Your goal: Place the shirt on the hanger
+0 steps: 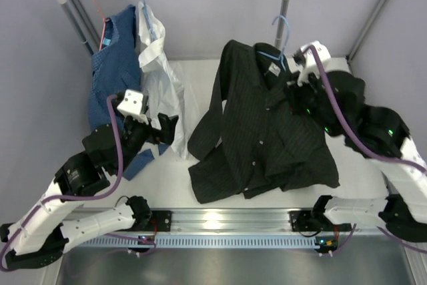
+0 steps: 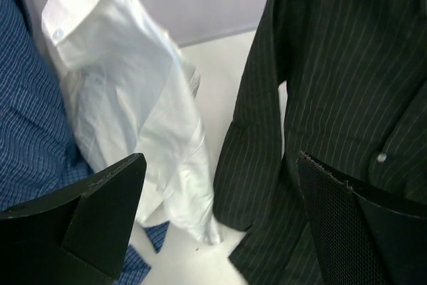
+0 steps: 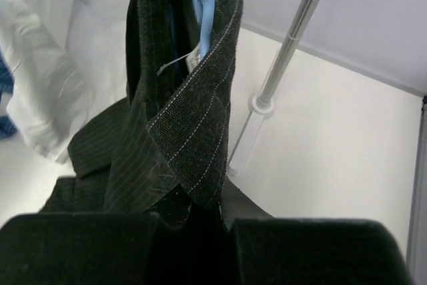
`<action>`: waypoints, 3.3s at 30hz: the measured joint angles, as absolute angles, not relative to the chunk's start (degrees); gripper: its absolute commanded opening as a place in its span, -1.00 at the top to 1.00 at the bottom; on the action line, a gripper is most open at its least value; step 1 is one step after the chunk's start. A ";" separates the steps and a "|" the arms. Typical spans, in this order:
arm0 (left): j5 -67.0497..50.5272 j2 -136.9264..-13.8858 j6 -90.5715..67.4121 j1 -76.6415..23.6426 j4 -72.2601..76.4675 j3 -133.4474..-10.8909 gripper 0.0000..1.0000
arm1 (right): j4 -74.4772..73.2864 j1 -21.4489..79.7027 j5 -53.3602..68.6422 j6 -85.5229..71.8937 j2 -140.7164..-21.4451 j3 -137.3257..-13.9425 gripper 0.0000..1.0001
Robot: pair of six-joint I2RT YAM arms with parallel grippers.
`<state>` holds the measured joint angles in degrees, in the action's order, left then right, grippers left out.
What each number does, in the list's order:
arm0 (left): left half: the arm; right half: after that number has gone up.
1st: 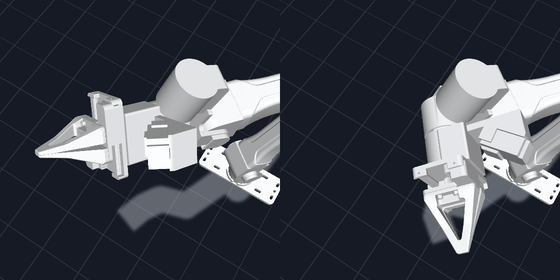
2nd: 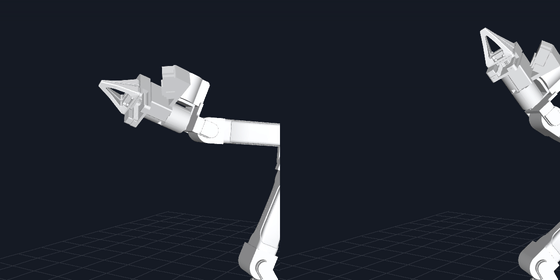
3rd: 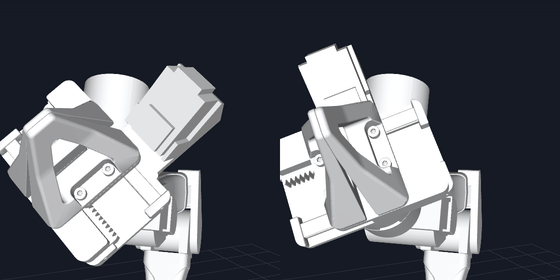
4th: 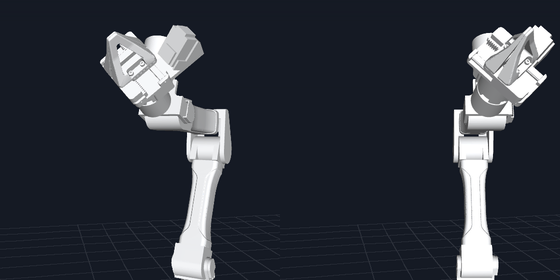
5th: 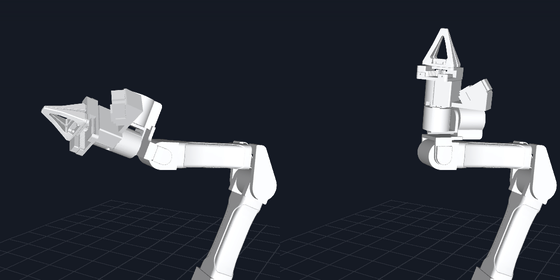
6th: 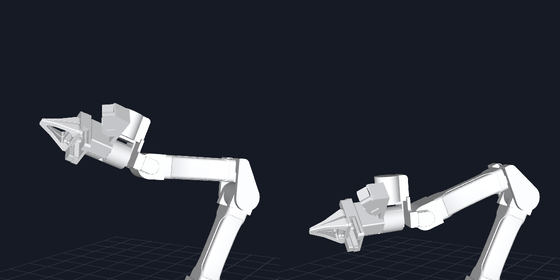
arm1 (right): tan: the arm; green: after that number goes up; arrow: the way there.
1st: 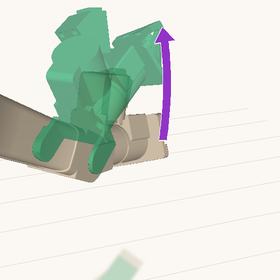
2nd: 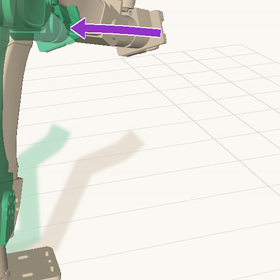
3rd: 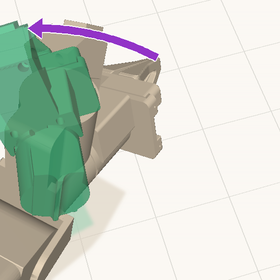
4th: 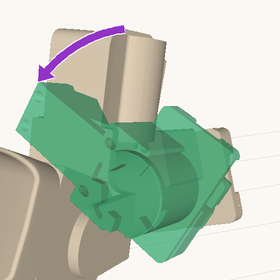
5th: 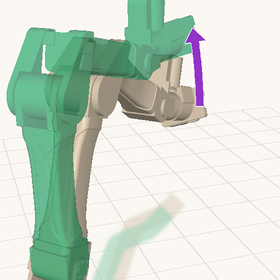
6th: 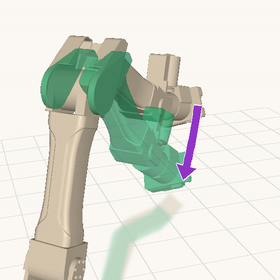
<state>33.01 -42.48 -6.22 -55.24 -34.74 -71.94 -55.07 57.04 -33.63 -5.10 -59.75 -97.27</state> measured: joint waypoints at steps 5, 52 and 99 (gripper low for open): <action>33.85 -34.35 -4.89 -55.24 -35.38 -62.22 -0.96 | -53.30 44.07 -24.05 -5.85 -74.22 -106.54 1.00; -0.36 -23.00 -10.11 -22.26 -26.59 -43.48 -0.96 | -28.16 38.63 -25.15 -23.16 -104.62 -116.09 -0.99; 20.38 -14.50 -16.53 -22.11 -36.62 -40.93 -0.96 | -41.65 38.57 -37.47 -11.14 -19.25 -48.73 -0.99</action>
<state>20.38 -14.50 -16.53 -22.11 -36.62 -40.93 -41.65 38.57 -37.47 -11.14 -19.25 -48.73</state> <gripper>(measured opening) 0.980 0.993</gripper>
